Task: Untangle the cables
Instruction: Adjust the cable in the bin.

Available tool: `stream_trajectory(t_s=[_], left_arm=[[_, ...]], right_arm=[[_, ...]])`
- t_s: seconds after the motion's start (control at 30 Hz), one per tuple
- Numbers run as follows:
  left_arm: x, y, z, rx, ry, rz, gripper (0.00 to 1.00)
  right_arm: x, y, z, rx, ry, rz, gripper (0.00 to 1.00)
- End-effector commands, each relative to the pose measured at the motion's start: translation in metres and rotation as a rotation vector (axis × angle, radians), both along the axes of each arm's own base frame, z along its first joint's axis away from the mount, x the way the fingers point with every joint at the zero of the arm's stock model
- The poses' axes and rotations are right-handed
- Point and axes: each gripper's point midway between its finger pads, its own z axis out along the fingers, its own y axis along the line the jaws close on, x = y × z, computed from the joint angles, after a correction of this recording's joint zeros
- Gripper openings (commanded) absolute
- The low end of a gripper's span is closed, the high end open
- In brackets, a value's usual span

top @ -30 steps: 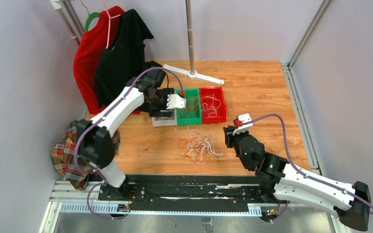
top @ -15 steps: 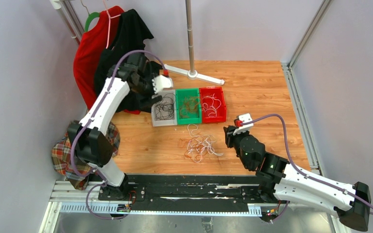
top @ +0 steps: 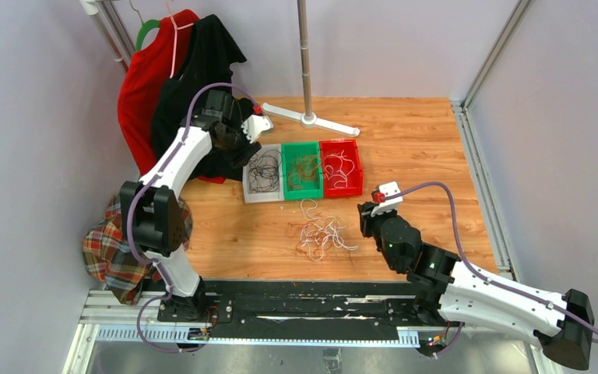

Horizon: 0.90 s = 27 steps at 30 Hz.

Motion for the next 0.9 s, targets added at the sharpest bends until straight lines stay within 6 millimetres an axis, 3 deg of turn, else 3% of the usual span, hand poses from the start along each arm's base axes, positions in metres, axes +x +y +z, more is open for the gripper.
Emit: stream_trajectory(t_s=[0.0,0.23,0.43,0.6,0.87], left_arm=[[0.036,0.001,-0.003,0.003,-0.113,0.053,0.54],[0.021,-0.028,-0.013,-0.129,-0.040,-0.026,0.03],[0.005,-0.054,-0.030,-0.196,0.051,-0.044,0.01],[0.008,-0.069,-0.045,-0.214,0.074,0.003,0.01],[0.041,-0.041,-0.083,-0.055,-0.037,0.149,0.01]], right_arm=[[0.005,-0.003,0.007,0.003,-0.017,-0.024,0.23],[0.007,-0.003,0.006,0.000,-0.015,-0.027,0.20],[0.007,-0.006,0.004,0.004,-0.014,-0.034,0.18],[0.007,-0.009,0.003,0.005,-0.014,-0.039,0.17],[0.004,-0.017,-0.003,0.006,-0.009,-0.054,0.17]])
